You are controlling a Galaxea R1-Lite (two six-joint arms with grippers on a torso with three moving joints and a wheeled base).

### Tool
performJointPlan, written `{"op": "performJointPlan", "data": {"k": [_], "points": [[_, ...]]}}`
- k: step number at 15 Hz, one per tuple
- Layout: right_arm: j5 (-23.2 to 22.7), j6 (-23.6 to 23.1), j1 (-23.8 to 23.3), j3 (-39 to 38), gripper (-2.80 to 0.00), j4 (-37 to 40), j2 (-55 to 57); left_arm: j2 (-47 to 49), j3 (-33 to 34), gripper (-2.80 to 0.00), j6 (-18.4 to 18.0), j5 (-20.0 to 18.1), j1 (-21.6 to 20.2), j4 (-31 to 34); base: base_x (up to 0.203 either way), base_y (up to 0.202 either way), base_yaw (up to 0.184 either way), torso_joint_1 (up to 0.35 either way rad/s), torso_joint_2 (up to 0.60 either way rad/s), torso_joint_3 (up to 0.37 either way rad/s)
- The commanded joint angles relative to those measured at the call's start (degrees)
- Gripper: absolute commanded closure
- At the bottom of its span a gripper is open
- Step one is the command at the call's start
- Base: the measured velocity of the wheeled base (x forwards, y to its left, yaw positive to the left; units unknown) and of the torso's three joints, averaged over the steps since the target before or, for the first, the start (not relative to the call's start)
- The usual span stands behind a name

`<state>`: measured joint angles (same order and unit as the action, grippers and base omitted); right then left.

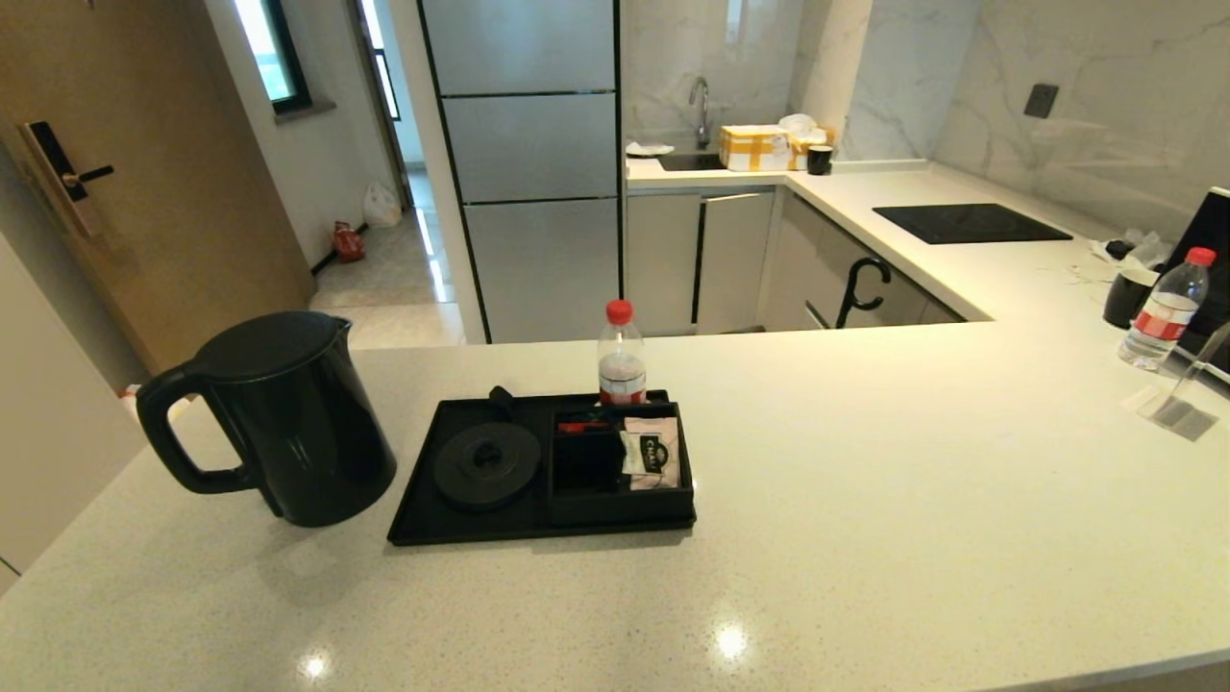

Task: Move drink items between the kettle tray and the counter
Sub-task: Pick up the tea bag

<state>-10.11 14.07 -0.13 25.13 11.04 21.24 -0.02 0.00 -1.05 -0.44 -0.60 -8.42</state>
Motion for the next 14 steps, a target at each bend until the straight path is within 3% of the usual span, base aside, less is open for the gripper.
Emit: {"op": "performJointPlan", "data": {"k": [1,5,7,10,14], "points": [[-2.8,1.4,0.0,6.5,0.00,5.0,10.0,0.0,2.3,0.00,0.0,0.0,0.0,-0.1,0.000,0.000,0.000,0.000,0.00,0.000],[-13.4,3.4,0.1,13.3,0.00,13.6,23.3,0.0,2.3,0.00,0.0,0.0,0.0,-0.1,0.000,0.000,0.000,0.000,0.00,0.000],[-17.6,4.7,0.3,13.4,0.00,11.4,30.7,0.0,2.3,0.00,0.0,0.0,0.0,-0.1,0.000,0.000,0.000,0.000,0.00,0.000],[-20.0,7.7,4.7,13.7,0.00,0.7,44.9,0.0,2.3,0.00,0.0,0.0,0.0,-0.1,0.000,0.000,0.000,0.000,0.00,0.000],[-20.3,10.3,15.7,17.3,0.00,-11.7,61.5,0.0,2.3,0.00,0.0,0.0,0.0,-0.1,0.000,0.000,0.000,0.000,0.00,0.000]]}}
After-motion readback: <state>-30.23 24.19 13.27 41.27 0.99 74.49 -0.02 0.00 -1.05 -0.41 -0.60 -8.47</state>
